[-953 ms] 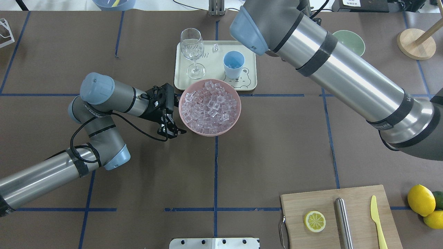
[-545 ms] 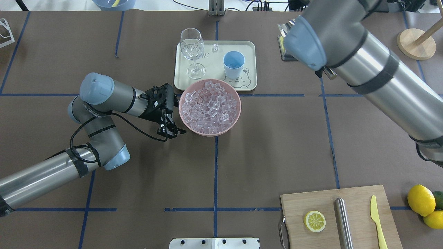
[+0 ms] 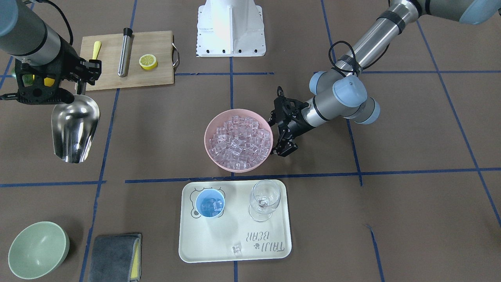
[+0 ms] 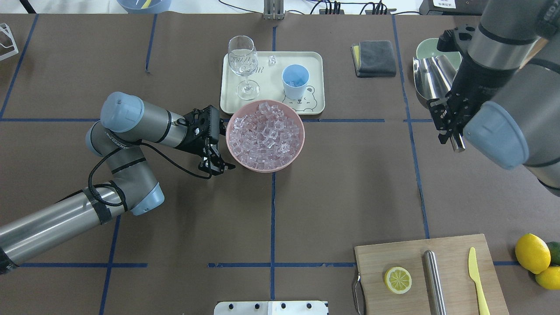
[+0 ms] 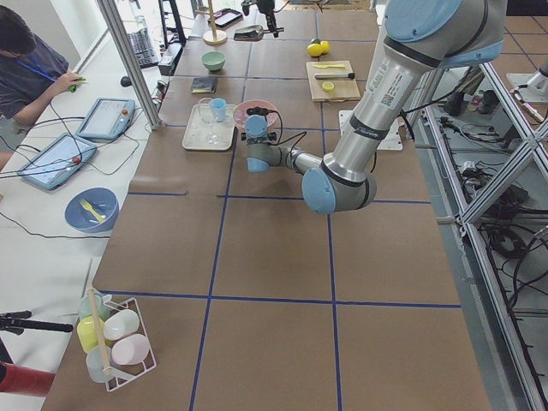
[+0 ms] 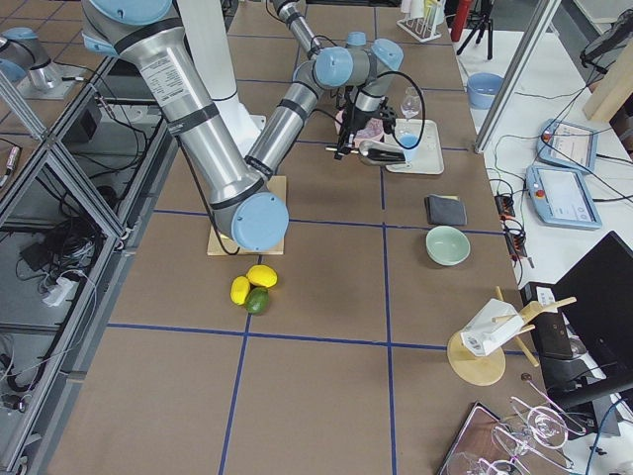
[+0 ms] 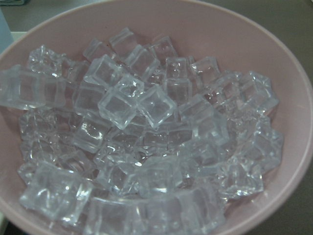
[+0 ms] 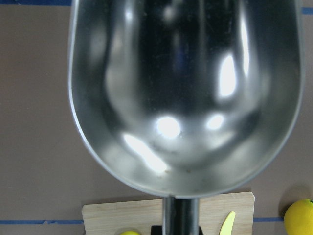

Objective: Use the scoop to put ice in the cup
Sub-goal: 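Carry the empty scoop with the right gripper back toward its table spot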

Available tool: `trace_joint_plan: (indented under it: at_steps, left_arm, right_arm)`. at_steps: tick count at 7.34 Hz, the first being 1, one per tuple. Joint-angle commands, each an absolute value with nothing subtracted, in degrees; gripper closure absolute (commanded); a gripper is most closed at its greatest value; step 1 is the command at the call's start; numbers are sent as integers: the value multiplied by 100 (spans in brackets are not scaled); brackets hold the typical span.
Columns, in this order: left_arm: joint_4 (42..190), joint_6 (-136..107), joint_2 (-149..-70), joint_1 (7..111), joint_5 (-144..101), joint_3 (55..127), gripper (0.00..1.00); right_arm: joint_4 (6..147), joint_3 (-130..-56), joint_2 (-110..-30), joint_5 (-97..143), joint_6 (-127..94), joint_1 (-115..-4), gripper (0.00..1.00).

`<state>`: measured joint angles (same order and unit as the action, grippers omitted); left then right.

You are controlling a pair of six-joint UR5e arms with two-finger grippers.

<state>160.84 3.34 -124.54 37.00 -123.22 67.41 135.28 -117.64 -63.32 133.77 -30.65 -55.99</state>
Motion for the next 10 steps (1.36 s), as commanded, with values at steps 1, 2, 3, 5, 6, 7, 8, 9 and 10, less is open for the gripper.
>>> trace_joint_plan:
  at_steps: [1,2,3,5,6,7,8,9,10]
  left_arm:
    - [16084,334,-12454,3700,-12322,6741,1]
    - [16084,334,-12454,3700,-12322,6741,1]
    - [16084,334,-12454,3700,-12322,6741,1]
    - [16084,334,-12463,3700,-12322,6750,1]
    - [16084,334,-12454,3700,-12322,6750,1]
    - [16084,334,-12454,3700,-12322,6750,1]
    - [16084,334,-12454,3700,-12322,6750,1]
    - [16084,334,-12454,3700,-12322,6750,1]
    - [16084,334,-12454,3700,-12322,6750,1]
  right_arm:
    - [12318,-11900,-7291,13351,-3567,-5293,100]
    - [11887,-11900,-7660,13281,-3734,-5152,100]
    - [11326,-11892,-8073,13254,-3970,-4985,100]
    - [10087,-11830,-8681,13018,-4733,-4590,100]
    - [9576,-11734,-8927,12816,-5007,-4370,100]
    - [9206,-11551,-8964,12806,-5288,-4272,100]
    - [8932,-11314,-8965,12675,-5439,-4124,100]
    - [8782,-11164,-8974,12665,-5458,-4087,100]
    - [8772,-11058,-8965,12665,-5554,-4026,100]
